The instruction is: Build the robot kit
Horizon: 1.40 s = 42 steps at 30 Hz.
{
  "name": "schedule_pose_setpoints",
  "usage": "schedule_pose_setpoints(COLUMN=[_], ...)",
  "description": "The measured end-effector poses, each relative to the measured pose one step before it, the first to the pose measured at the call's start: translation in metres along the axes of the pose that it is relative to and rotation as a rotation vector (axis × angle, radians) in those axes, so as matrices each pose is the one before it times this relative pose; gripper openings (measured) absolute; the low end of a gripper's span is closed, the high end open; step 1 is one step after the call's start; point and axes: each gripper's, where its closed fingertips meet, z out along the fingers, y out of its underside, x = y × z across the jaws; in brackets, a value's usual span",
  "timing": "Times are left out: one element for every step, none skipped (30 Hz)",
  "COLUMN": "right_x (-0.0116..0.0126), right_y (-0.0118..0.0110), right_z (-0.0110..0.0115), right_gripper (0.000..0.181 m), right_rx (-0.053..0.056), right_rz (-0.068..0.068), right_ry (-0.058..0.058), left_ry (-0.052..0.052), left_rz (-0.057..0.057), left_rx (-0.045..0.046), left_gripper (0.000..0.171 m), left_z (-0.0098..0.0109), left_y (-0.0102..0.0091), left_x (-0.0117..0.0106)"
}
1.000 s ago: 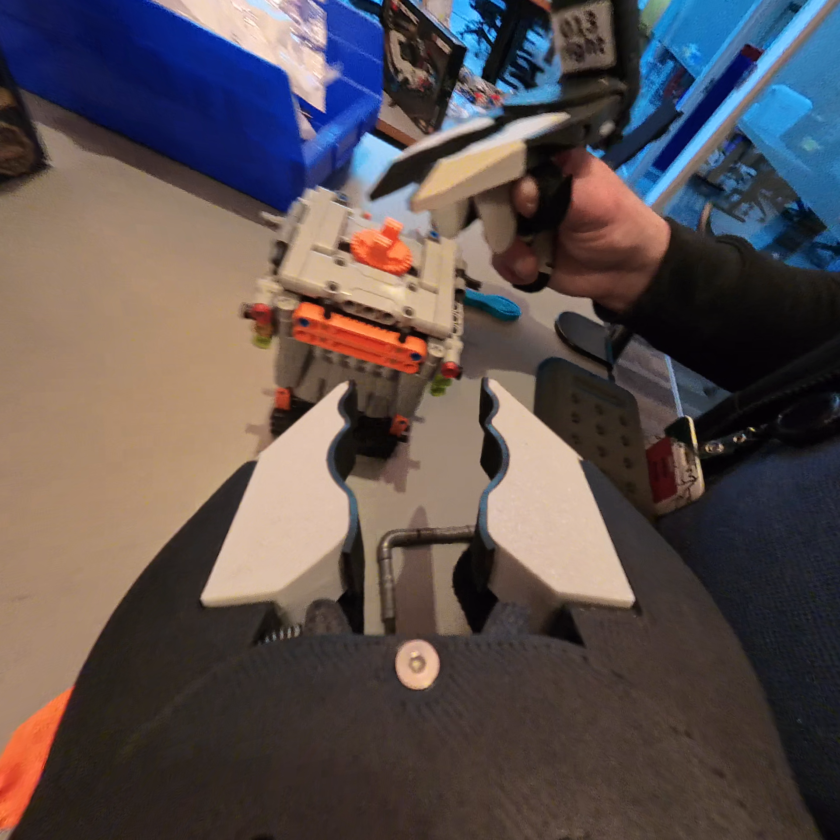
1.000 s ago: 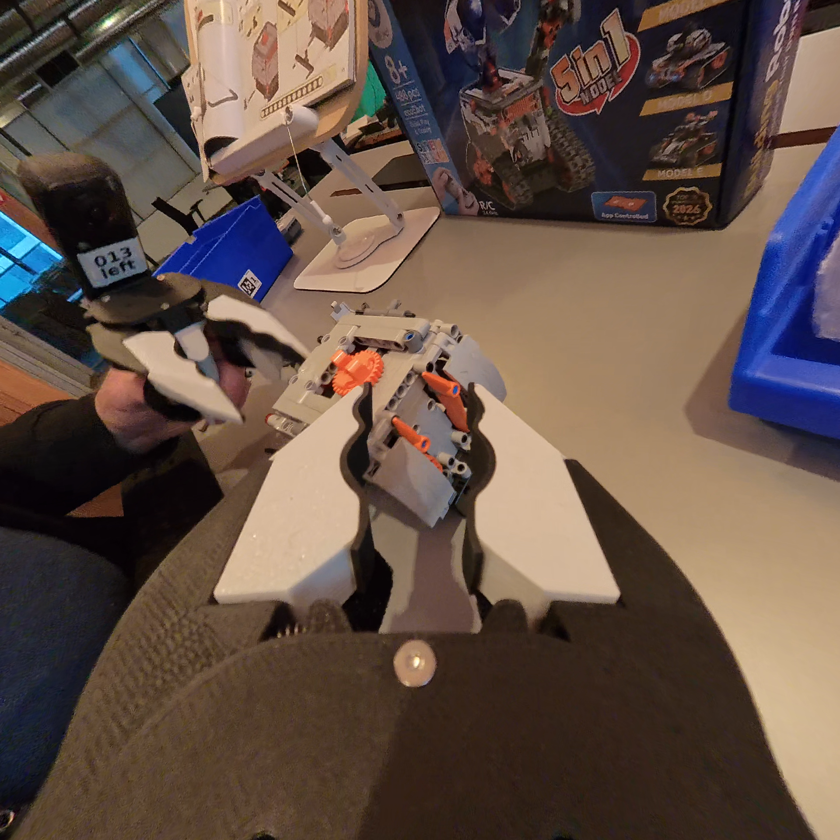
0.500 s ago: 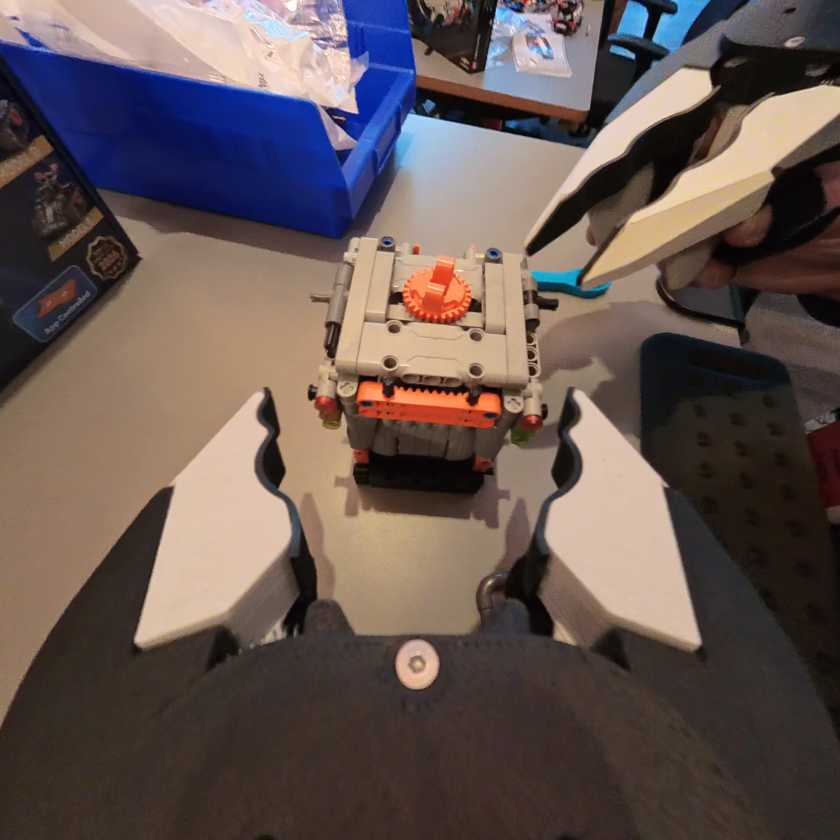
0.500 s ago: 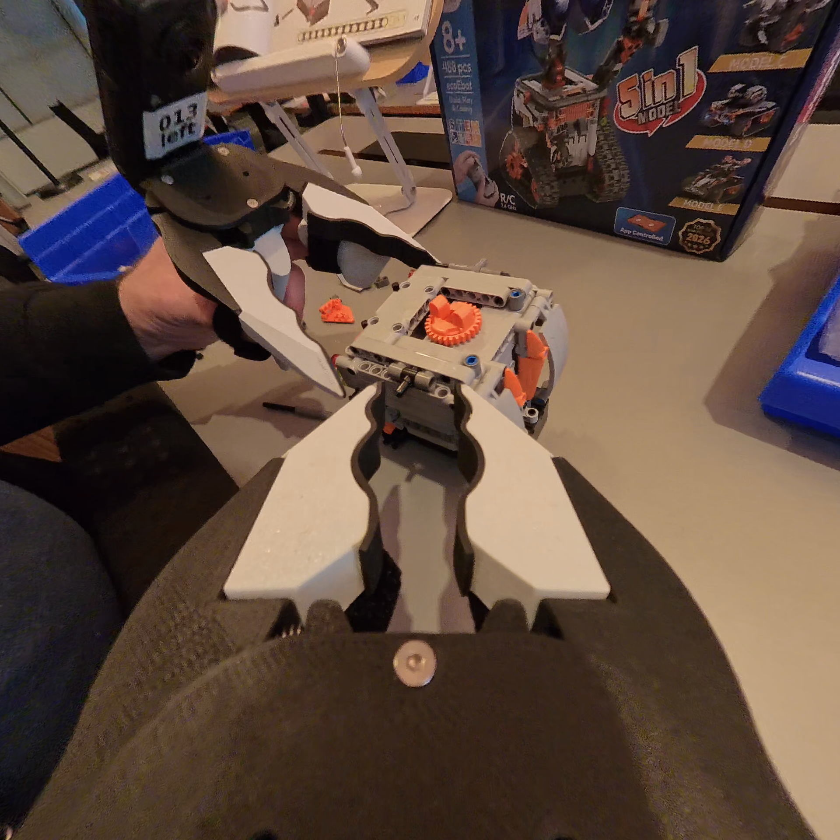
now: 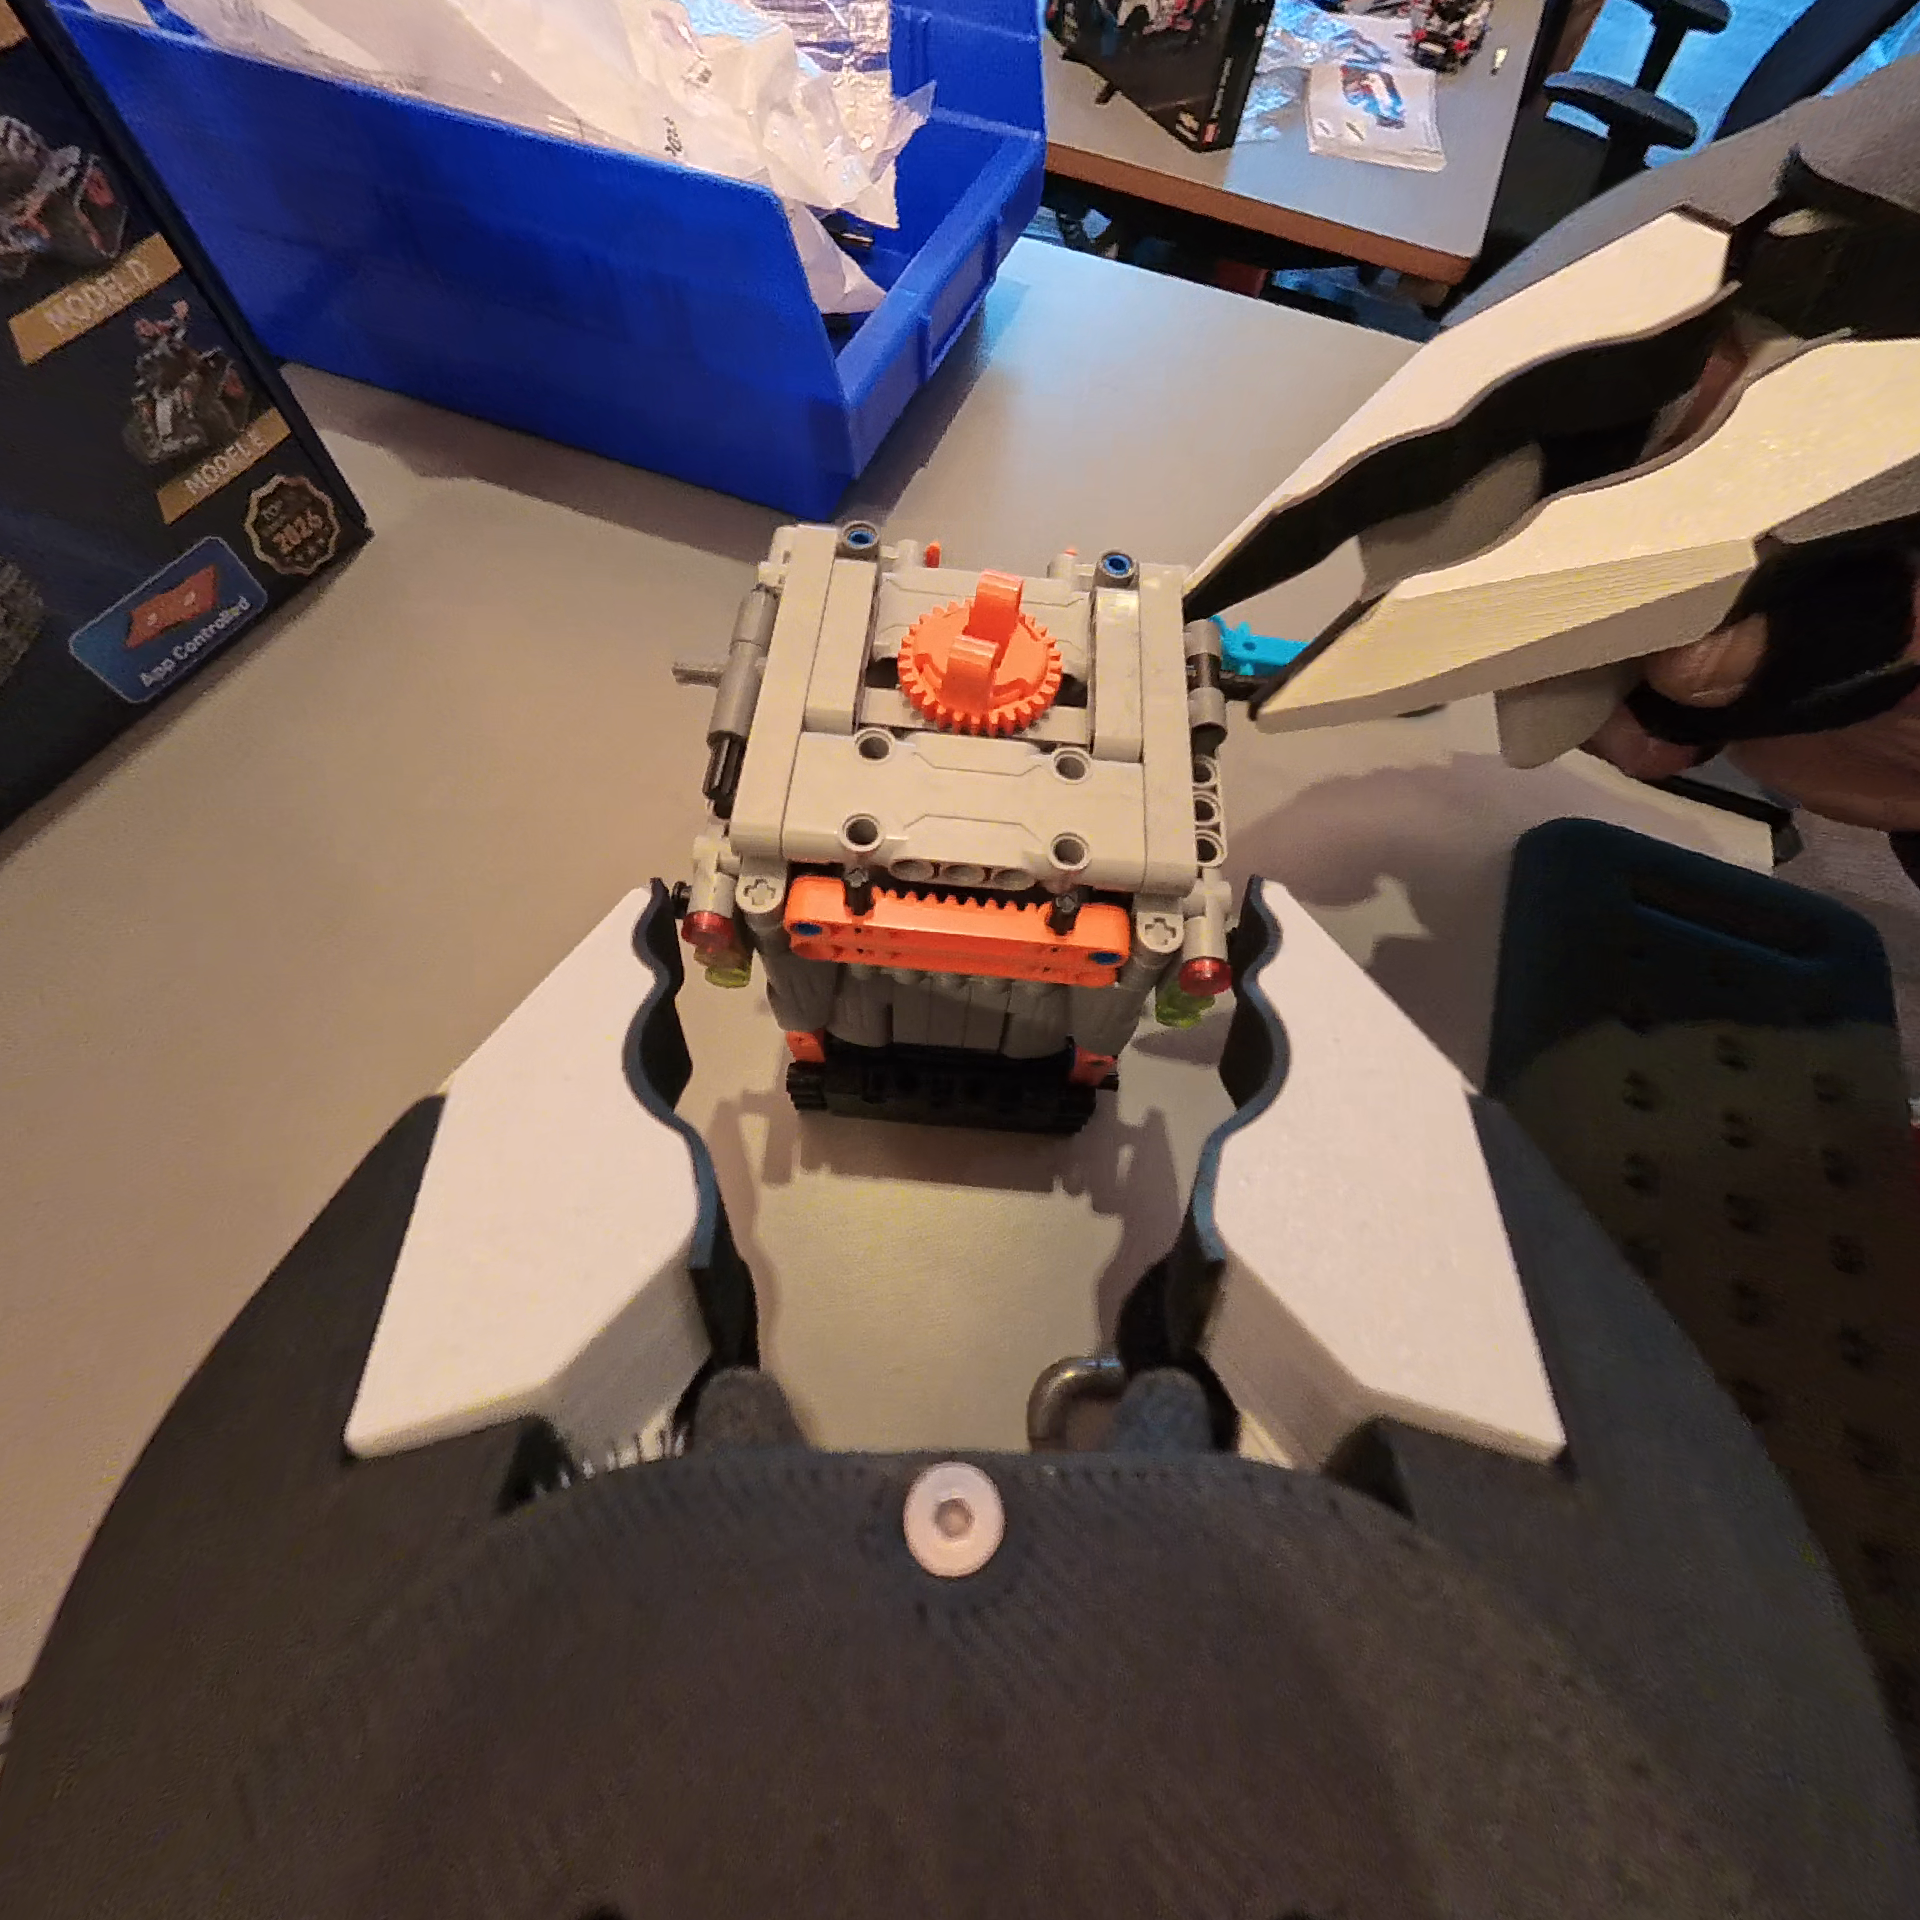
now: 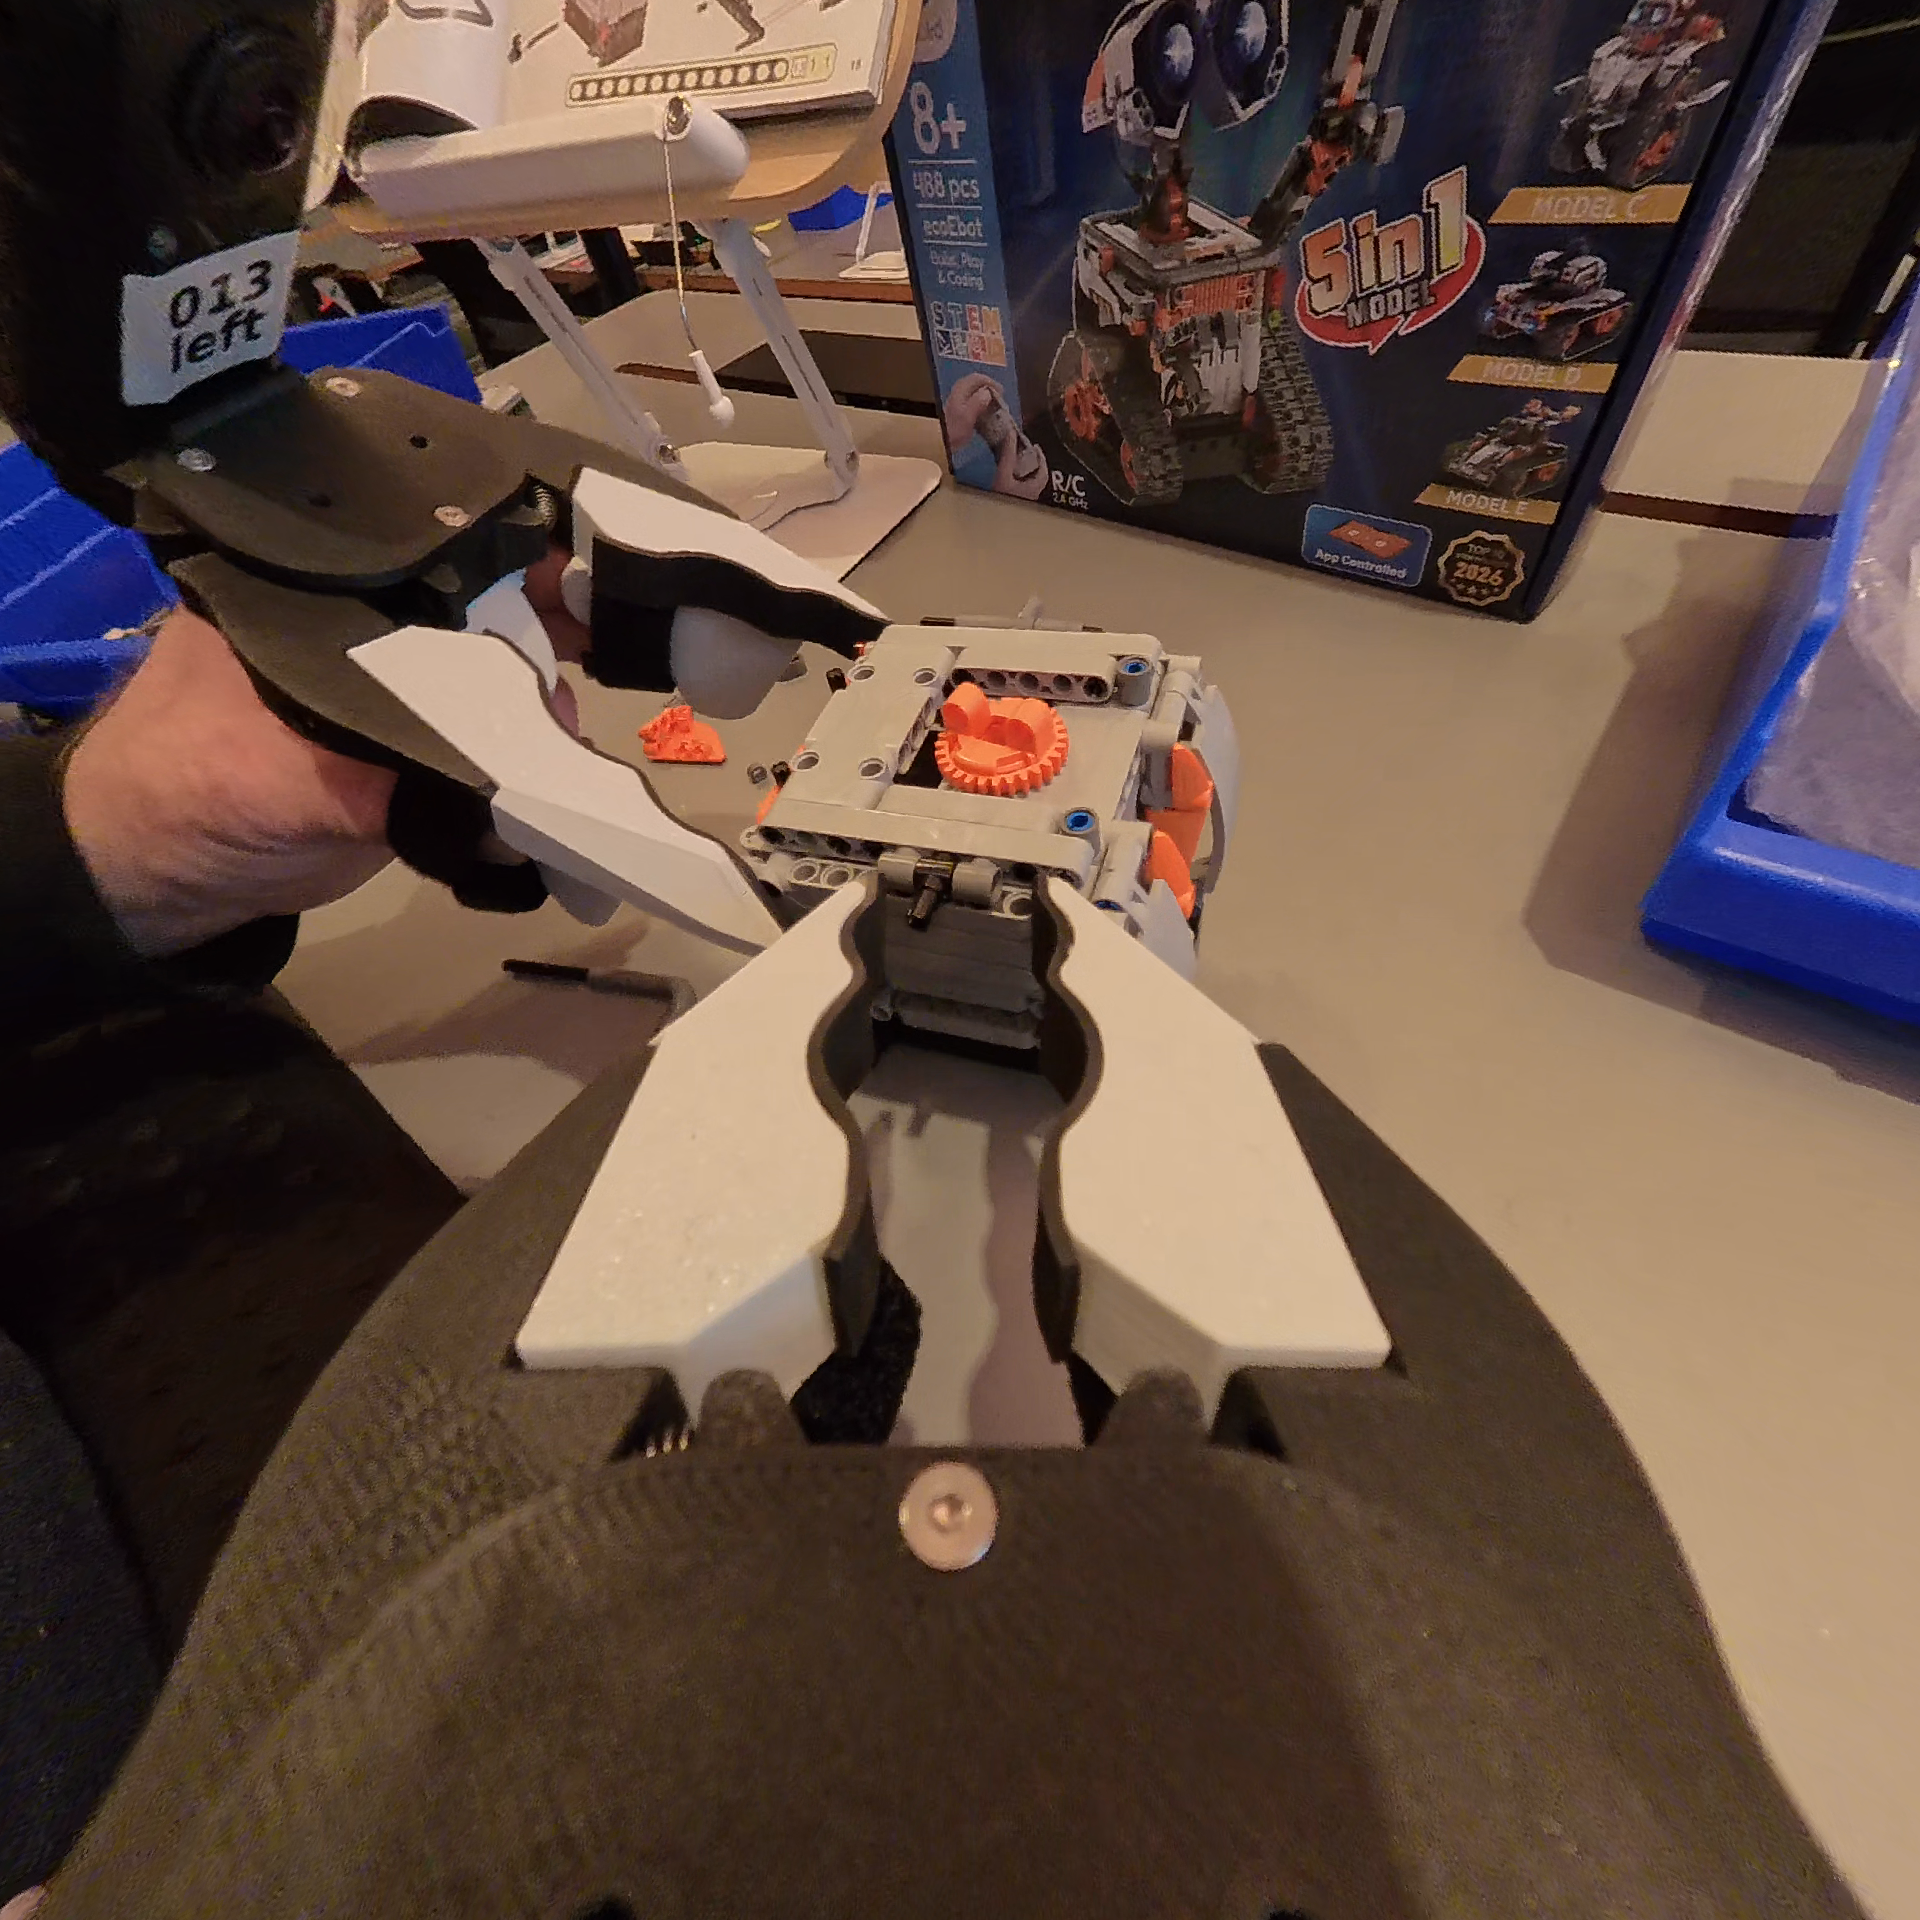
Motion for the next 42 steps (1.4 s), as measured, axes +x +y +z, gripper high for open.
schedule_pose_setpoints(right_x=[0.00145, 0.00129, 0.00090, 0.00067, 0.00046, 0.00053, 0.00039, 0.00008, -0.00013, 0.00018, 0.00022, 0.00005, 0.00005, 0.00000, 0.00000, 0.00003, 0.00001, -0.00009, -0.00015, -0.00009, -0.00012, -0.00006, -0.00003, -0.00010, -0.00006, -0.00012, -0.00010, -0.00028, -0.00063, -0.00079, -0.00075, -0.00045, -0.00048, -0.00046, -0.00016, -0.00011, 0.00038, 0.00031, 0.00010, 0.00020, 0.00012, 0.00023], right_y=[-0.00022, -0.00029, -0.00020, -0.00015, -0.00021, -0.00026, -0.00028, -0.00036, -0.00016, -0.00012, -0.00008, 0.00002, -0.00002, 0.00004, 0.00009, 0.00008, 0.00000, -0.00006, -0.00005, 0.00002, 0.00000, -0.00003, 0.00013, 0.00004, 0.00001, 0.00011, 0.00003, -0.00001, -0.00015, -0.00005, 0.00023, 0.00045, 0.00038, 0.00022, 0.00006, 0.00024, 0.00016, -0.00009, 0.00003, -0.00002, 0.00008, -0.00007], right_z=[0.00028, 0.00014, 0.00040, 0.00043, 0.00043, 0.00048, 0.00046, 0.00044, 0.00039, 0.00014, 0.00010, 0.00013, -0.00004, -0.00002, -0.00015, -0.00001, -0.00017, 0.00003, 0.00002, -0.00006, -0.00005, -0.00010, -0.00004, -0.00016, -0.00021, -0.00010, -0.00019, -0.00036, -0.00043, -0.00032, -0.00031, -0.00001, 0.00008, 0.00000, 0.00007, 0.00013, 0.00007, 0.00002, 0.00001, 0.00004, 0.00009, 0.00001], right_gripper=[0.023, 0.023, 0.022, 0.023, 0.023, 0.023, 0.023, 0.023, 0.023, 0.023, 0.023, 0.023, 0.023, 0.022, 0.022, 0.022, 0.022, 0.022, 0.022, 0.022, 0.022, 0.022, 0.022, 0.022, 0.022, 0.022, 0.023, 0.024, 0.023, 0.023, 0.023, 0.023, 0.022, 0.022, 0.022, 0.020, 0.019, 0.019, 0.018, 0.018, 0.016, 0.016], right_rx=[0.0013, -0.0002, -0.0005, 0.0012, 0.0030, 0.0039, 0.0049, 0.0059, 0.0045, 0.0015, 0.0001, 0.0003, 0.0000, -0.0004, -0.0003, 0.0002, 0.0004, 0.0006, 0.0005, -0.0001, 0.0001, 0.0005, 0.0002, -0.0002, 0.0003, 0.0009, 0.0007, 0.0006, 0.0011, 0.0002, 0.0001, -0.0017, -0.0015, -0.0002, -0.0003, -0.0002, 0.0003, -0.0001, -0.0011, -0.0008, 0.0000, -0.0003], right_rz=[0.0002, -0.0020, -0.0035, -0.0037, -0.0029, -0.0009, 0.0014, -0.0007, -0.0042, -0.0019, 0.0003, -0.0008, -0.0010, -0.0019, -0.0028, -0.0017, 0.0001, 0.0001, 0.0002, 0.0008, 0.0009, 0.0008, 0.0005, -0.0004, -0.0014, -0.0018, -0.0008, 0.0003, 0.0007, 0.0003, -0.0017, -0.0031, -0.0029, -0.0022, -0.0020, -0.0012, -0.0006, -0.0007, -0.0011, -0.0010, -0.0009, -0.0016], right_ry=[0.0075, 0.0062, 0.0048, 0.0047, 0.0053, 0.0051, 0.0041, 0.0022, 0.0005, 0.0003, 0.0004, -0.0006, -0.0017, -0.0019, -0.0016, -0.0013, -0.0006, 0.0004, 0.0000, -0.0008, -0.0010, -0.0002, 0.0013, 0.0026, 0.0027, 0.0020, 0.0012, 0.0003, -0.0015, -0.0011, 0.0010, 0.0028, 0.0023, 0.0010, 0.0010, 0.0016, 0.0033, 0.0026, 0.0014, 0.0011, 0.0009, 0.0015], left_ry=[-0.0149, -0.0120, -0.0097, -0.0072, -0.0062, -0.0049, -0.0050, -0.0033, -0.0020, -0.0006, -0.0009, -0.0013, -0.0002, 0.0004, 0.0000, -0.0003, -0.0001, 0.0001, -0.0005, -0.0001, 0.0010, 0.0011, -0.0001, -0.0012, -0.0004, 0.0007, 0.0006, -0.0007, -0.0006, -0.0002, -0.0001, -0.0001, 0.0001, -0.0003, -0.0003, -0.0001, 0.0004, 0.0006, 0.0003, -0.0005, -0.0001, 0.0004], left_rz=[-0.0092, -0.0083, -0.0058, -0.0033, -0.0045, -0.0049, -0.0029, -0.0020, -0.0028, -0.0013, 0.0007, 0.0000, -0.0007, 0.0005, 0.0007, 0.0008, 0.0004, -0.0003, -0.0003, 0.0006, -0.0002, -0.0013, 0.0005, 0.0014, 0.0002, -0.0013, -0.0007, 0.0002, -0.0021, -0.0016, 0.0003, 0.0007, -0.0002, -0.0001, 0.0000, -0.0001, -0.0002, -0.0007, -0.0008, 0.0006, 0.0009, 0.0000], left_rx=[0.00268, 0.00264, 0.00169, 0.00065, 0.00073, 0.00192, 0.00174, 0.00086, -0.00010, -0.00056, -0.00047, -0.00034, -0.00030, 0.00010, 0.00062, 0.00073, 0.00064, 0.00085, 0.00043, 0.00062, 0.00130, 0.00162, 0.00066, -0.00070, -0.00042, 0.00089, 0.00111, 0.00059, 0.00061, 0.00132, 0.00075, -0.00016, -0.00016, 0.00026, 0.00035, 0.00029, 0.00069, 0.00124, 0.00051, -0.00097, -0.00108, 0.00015], left_gripper=[0.104, 0.104, 0.104, 0.104, 0.104, 0.104, 0.104, 0.104, 0.104, 0.104, 0.104, 0.104, 0.104, 0.104, 0.104, 0.104, 0.104, 0.104, 0.104, 0.104, 0.104, 0.104, 0.104, 0.104, 0.104, 0.104, 0.104, 0.104, 0.104, 0.104, 0.104, 0.104, 0.104, 0.104, 0.104, 0.104, 0.104, 0.104, 0.104, 0.104, 0.104, 0.104], left_z=[0.00028, 0.00026, 0.00014, 0.00006, 0.00003, 0.00012, 0.00015, 0.00008, -0.00012, -0.00023, -0.00015, 0.00002, 0.00001, 0.00001, -0.00002, 0.00003, 0.00006, -0.00002, 0.00000, 0.00001, -0.00009, 0.00004, 0.00006, -0.00005, -0.00006, -0.00006, 0.00009, -0.00002, 0.00008, 0.00007, -0.00001, -0.00005, -0.00006, 0.00015, -0.00009, 0.00002, 0.00010, -0.00002, -0.00001, 0.00005, 0.00000, 0.00001], left_y=[-0.00022, -0.00009, -0.00006, -0.00005, -0.00007, -0.00013, -0.00012, -0.00001, 0.00018, -0.00006, 0.00014, 0.00003, 0.00001, -0.00001, 0.00007, 0.00004, 0.00002, -0.00007, 0.00007, -0.00006, 0.00004, -0.00008, 0.00002, 0.00000, 0.00009, -0.00006, -0.00005, 0.00007, -0.00011, -0.00006, 0.00005, 0.00005, -0.00006, 0.00001, 0.00002, -0.00004, -0.00001, 0.00000, -0.00005, 0.00008, 0.00001, -0.00002], left_x=[0.00017, 0.00038, 0.00022, -0.00002, -0.00025, -0.00017, -0.00019, -0.00023, -0.00040, -0.00025, -0.00013, -0.00005, -0.00008, 0.00002, -0.00001, 0.00007, 0.00004, -0.00002, -0.00010, 0.00003, 0.00001, 0.00007, 0.00003, 0.00010, 0.00001, 0.00001, -0.00001, -0.00007, -0.00002, 0.00004, 0.00001, 0.00003, 0.00003, 0.00001, 0.00001, -0.00001, 0.00007, 0.00005, -0.00003, 0.00006, 0.00010, 0.00006])
